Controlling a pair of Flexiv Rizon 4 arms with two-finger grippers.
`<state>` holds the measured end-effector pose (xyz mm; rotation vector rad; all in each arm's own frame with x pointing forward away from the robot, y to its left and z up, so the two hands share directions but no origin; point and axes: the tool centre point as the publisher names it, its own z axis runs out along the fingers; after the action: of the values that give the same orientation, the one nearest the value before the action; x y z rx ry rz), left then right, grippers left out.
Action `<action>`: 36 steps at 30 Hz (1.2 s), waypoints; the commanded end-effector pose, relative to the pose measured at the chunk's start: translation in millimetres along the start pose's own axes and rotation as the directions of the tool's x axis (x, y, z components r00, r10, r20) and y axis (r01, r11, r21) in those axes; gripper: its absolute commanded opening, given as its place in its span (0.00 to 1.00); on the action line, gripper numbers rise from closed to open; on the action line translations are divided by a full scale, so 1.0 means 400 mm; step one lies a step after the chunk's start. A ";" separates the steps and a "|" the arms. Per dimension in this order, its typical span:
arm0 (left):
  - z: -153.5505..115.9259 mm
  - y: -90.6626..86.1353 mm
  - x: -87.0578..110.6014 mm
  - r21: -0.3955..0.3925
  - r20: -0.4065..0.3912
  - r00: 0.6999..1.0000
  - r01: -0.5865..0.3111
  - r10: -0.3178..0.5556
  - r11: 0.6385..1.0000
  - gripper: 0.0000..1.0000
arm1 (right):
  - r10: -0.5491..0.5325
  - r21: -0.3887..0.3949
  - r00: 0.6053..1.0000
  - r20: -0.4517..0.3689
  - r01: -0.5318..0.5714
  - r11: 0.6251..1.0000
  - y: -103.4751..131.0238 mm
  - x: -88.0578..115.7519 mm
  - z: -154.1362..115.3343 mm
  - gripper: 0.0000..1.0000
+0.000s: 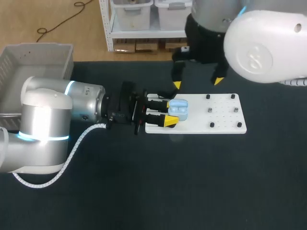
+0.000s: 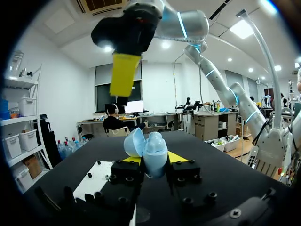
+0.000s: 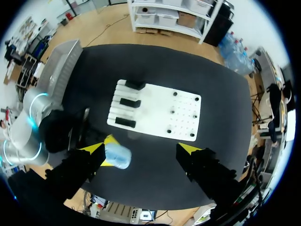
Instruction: Pick up each earbud case from the left stands, insert the matching earbuds, close the lid, and place the case in the box.
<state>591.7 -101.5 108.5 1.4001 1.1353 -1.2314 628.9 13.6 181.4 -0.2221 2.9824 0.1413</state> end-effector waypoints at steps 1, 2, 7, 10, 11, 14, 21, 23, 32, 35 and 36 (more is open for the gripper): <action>0.000 -0.004 0.000 -0.006 0.000 1.000 -0.002 0.002 1.000 0.00 | 0.016 -0.007 1.000 -0.009 -0.016 1.000 -0.021 -0.023 0.026 1.00; 0.000 -0.004 0.000 -0.006 0.000 1.000 -0.002 0.002 1.000 0.00 | 0.020 -0.007 1.000 -0.014 -0.020 1.000 -0.023 -0.027 0.033 1.00; 0.000 -0.004 0.000 -0.006 0.000 1.000 -0.002 0.002 1.000 0.00 | 0.030 -0.004 0.999 -0.039 -0.030 1.000 -0.029 -0.036 0.066 1.00; 0.000 -0.004 0.000 -0.006 0.000 1.000 -0.002 0.002 1.000 0.00 | 0.034 -0.005 0.998 -0.054 -0.034 0.999 -0.033 -0.037 0.083 1.00; 0.000 -0.004 0.000 -0.006 0.000 1.000 -0.002 0.002 1.000 0.00 | 0.035 -0.005 0.998 -0.058 -0.035 0.999 -0.034 -0.037 0.086 1.00; 0.000 -0.004 0.000 -0.006 0.000 1.000 -0.002 0.002 1.000 0.00 | 0.034 -0.005 0.996 -0.077 -0.035 0.999 -0.034 -0.033 0.100 1.00; 0.000 -0.004 0.000 -0.006 0.000 1.000 -0.002 0.002 1.000 0.00 | 0.030 -0.005 0.992 -0.120 -0.031 1.000 -0.029 -0.007 0.118 1.00; 0.000 -0.004 0.000 -0.006 0.000 1.000 -0.002 0.002 1.000 0.00 | 0.028 -0.004 0.992 -0.126 -0.029 1.000 -0.025 0.003 0.115 1.00; 0.000 -0.004 0.000 -0.006 0.000 1.000 -0.002 0.002 1.000 0.00 | 0.016 -0.010 0.988 -0.153 -0.018 1.000 -0.006 0.043 0.096 1.00; 0.000 -0.004 0.000 -0.006 0.000 1.000 -0.002 0.002 1.000 0.00 | 0.014 -0.010 0.987 -0.158 -0.015 1.000 -0.001 0.051 0.093 1.00; 0.000 -0.004 0.000 -0.006 0.000 1.000 -0.002 0.002 1.000 0.00 | 0.013 -0.011 0.987 -0.160 -0.015 1.000 -0.001 0.051 0.093 1.00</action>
<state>591.5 -101.4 108.6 1.4001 1.1355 -1.2314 617.2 15.3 140.3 -0.2265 3.1485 0.1492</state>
